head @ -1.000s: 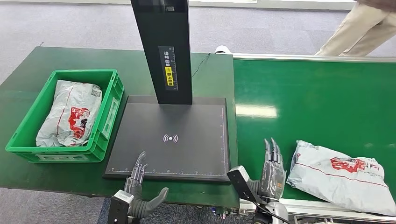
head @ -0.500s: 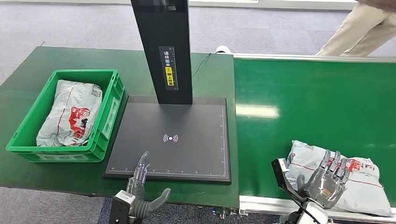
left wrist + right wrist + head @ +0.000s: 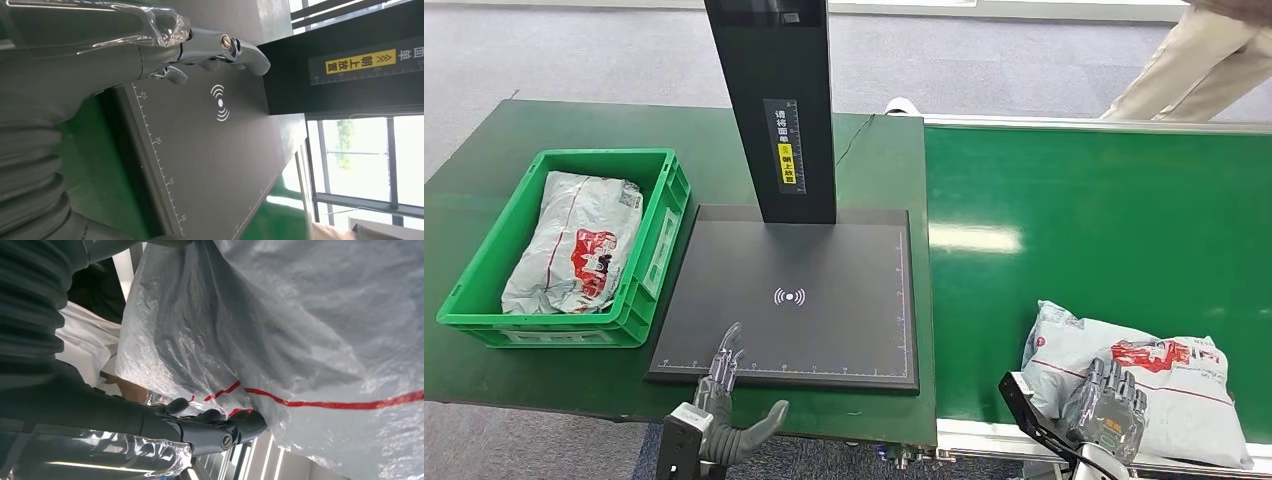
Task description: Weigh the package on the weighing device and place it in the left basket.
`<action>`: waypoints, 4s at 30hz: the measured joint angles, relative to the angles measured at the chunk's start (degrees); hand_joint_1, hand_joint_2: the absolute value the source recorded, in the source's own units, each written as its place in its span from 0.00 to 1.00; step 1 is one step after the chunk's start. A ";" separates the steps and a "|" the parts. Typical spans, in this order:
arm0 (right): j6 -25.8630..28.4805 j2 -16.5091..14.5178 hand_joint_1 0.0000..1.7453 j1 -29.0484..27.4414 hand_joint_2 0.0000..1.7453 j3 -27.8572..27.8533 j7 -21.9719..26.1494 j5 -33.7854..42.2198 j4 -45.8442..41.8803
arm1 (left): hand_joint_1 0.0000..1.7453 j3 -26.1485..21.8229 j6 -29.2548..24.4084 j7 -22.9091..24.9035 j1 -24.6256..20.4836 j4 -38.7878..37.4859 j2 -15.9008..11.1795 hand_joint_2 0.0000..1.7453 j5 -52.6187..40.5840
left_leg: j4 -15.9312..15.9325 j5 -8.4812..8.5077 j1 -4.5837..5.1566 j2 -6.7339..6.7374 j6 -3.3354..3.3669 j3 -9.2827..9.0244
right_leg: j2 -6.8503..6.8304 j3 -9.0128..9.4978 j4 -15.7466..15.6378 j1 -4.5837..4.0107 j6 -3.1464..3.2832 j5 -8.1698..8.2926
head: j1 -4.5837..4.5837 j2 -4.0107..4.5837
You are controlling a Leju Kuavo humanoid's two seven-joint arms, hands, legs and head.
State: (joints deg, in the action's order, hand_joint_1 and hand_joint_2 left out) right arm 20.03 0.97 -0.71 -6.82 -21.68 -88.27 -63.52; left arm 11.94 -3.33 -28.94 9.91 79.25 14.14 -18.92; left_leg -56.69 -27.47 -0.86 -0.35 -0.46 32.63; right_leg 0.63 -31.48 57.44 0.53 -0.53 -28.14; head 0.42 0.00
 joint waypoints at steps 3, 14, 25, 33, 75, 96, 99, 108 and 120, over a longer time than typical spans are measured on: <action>-5.40 -2.12 0.00 0.64 1.00 -4.32 3.52 -0.01 1.72 | 0.00 -0.29 0.69 0.19 -0.02 0.20 0.08 1.00 -0.39 | 0.00 -0.01 0.00 0.01 0.00 -0.12 | 0.00 0.07 -0.01 0.00 0.00 -0.01 | 0.01 0.00; -6.44 -3.66 0.68 3.48 1.00 -5.83 4.34 -0.03 6.17 | 0.00 -1.00 1.06 0.25 -0.02 0.20 0.07 1.00 -0.42 | 0.00 -0.08 0.10 0.04 0.21 -0.69 | 0.04 0.67 -0.09 0.09 -0.19 -0.05 | -0.02 0.00; -6.18 -4.08 1.00 4.71 1.00 -5.83 5.26 -0.04 8.57 | 0.00 -1.14 1.40 0.22 -0.03 0.14 -0.08 1.00 -0.42 | -0.03 -0.06 0.12 0.04 0.25 -0.66 | 0.04 0.61 -0.08 0.11 -0.23 0.02 | -0.01 0.00; 2.86 -4.69 1.00 4.73 1.00 -6.01 12.13 3.87 8.37 | 0.00 -1.26 1.43 -0.14 -0.06 -0.04 -0.07 1.00 -0.43 | -0.03 -0.04 0.13 0.05 0.25 -0.50 | 0.04 0.58 -0.08 0.12 -0.23 0.05 | 0.00 0.00; -11.62 -14.72 1.00 30.36 1.00 14.38 54.07 82.55 6.17 | 0.00 1.37 0.32 -3.54 -7.19 -8.56 0.34 1.00 -1.27 | -0.05 0.13 0.11 0.05 0.25 -0.12 | 0.02 0.23 0.02 0.08 -0.18 0.10 | 0.00 0.00; -25.17 -19.09 0.00 41.18 1.00 26.39 37.13 71.12 40.85 | 0.00 2.20 -0.54 -1.18 -7.81 -8.40 0.34 1.00 -0.51 | -0.05 0.13 0.10 0.00 0.25 -0.01 | -0.02 0.10 0.03 0.07 -0.17 0.08 | -0.01 0.00; -22.42 -18.99 0.00 40.99 1.00 26.47 39.81 71.07 41.05 | 0.00 1.91 -3.34 -1.70 -7.59 -7.91 0.36 1.00 0.39 | -0.06 0.13 0.09 0.00 0.25 -0.01 | -0.01 0.09 0.03 0.07 -0.17 0.09 | 0.01 0.00; -13.28 -16.49 0.00 34.22 1.00 23.13 53.53 75.78 31.15 | 0.00 -2.63 -19.01 -7.04 -4.99 -2.40 0.84 1.00 7.66 | -0.06 0.11 0.09 -0.02 0.24 0.01 | -0.02 0.06 0.02 0.07 -0.16 0.08 | -0.01 0.00; -15.90 -15.05 0.00 12.79 1.00 20.88 57.14 77.41 3.79 | 0.00 -7.26 -35.50 -11.33 0.37 12.47 1.41 1.00 5.78 | -0.04 0.07 0.07 -0.01 0.21 0.04 | -0.02 0.03 0.02 0.05 -0.13 0.01 | -0.01 0.00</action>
State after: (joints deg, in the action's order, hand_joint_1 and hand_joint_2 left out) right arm 4.13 -14.08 12.07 14.05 35.46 -10.86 -59.73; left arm 4.68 -38.83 -40.28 10.27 91.71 15.55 -13.14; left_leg -56.72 -27.39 -0.79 -0.36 -0.26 32.66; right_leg 0.60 -31.45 57.46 0.58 -0.66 -28.13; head 0.42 0.00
